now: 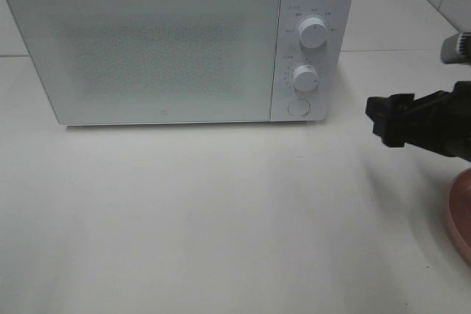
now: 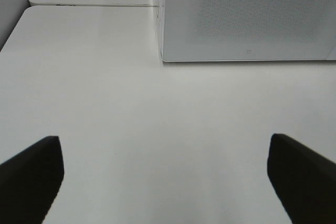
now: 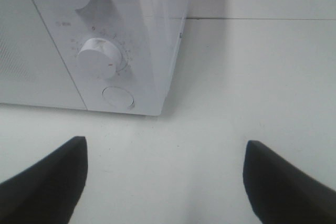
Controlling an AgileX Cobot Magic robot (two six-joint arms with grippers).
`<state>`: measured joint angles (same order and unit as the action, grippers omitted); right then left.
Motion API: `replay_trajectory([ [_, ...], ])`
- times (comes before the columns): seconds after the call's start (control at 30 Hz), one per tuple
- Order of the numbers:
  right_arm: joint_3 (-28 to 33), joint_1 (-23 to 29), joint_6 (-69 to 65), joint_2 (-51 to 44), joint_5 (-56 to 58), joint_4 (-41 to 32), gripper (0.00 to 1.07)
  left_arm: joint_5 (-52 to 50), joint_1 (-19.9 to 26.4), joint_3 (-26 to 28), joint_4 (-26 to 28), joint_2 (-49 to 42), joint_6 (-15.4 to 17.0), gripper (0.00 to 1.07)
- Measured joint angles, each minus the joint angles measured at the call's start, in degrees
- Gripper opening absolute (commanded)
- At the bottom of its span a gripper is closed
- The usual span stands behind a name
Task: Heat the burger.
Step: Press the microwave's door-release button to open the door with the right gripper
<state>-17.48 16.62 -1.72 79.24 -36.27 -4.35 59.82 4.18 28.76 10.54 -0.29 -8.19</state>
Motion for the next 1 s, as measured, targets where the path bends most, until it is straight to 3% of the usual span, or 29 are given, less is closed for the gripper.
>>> replay_trajectory([
  [0.07, 0.0, 4.6, 6.7, 3.3, -3.2, -6.6, 0.76, 0.0, 0.0, 0.0, 0.0, 0.0, 0.0, 0.98],
  [0.1, 0.0, 4.6, 6.7, 3.3, -3.2, -6.6, 0.76, 0.0, 0.0, 0.0, 0.0, 0.0, 0.0, 0.98],
  [0.17, -0.1, 11.3, 13.8, 6.7, -8.3, -15.9, 0.76, 0.0, 0.0, 0.0, 0.0, 0.0, 0.0, 0.98],
  [0.27, -0.1, 12.9, 15.6, 7.4, -9.8, -18.8, 0.76, 0.0, 0.0, 0.0, 0.0, 0.0, 0.0, 0.98],
  [0.4, -0.1, 20.1, 21.9, 10.5, -18.2, -32.2, 0.76, 0.0, 0.0, 0.0, 0.0, 0.0, 0.0, 0.98],
  [0.5, -0.1, 23.8, 23.3, 12.0, -23.3, -37.1, 0.76, 0.0, 0.0, 0.0, 0.0, 0.0, 0.0, 0.98],
  [0.73, -0.2, 30.4, 24.1, 15.5, -30.5, -40.0, 0.76, 0.0, 0.0, 0.0, 0.0, 0.0, 0.0, 0.98],
  [1.0, -0.2, 31.0, 20.6, 16.4, -31.1, -40.0, 0.76, 0.0, 0.0, 0.0, 0.0, 0.0, 0.0, 0.98],
])
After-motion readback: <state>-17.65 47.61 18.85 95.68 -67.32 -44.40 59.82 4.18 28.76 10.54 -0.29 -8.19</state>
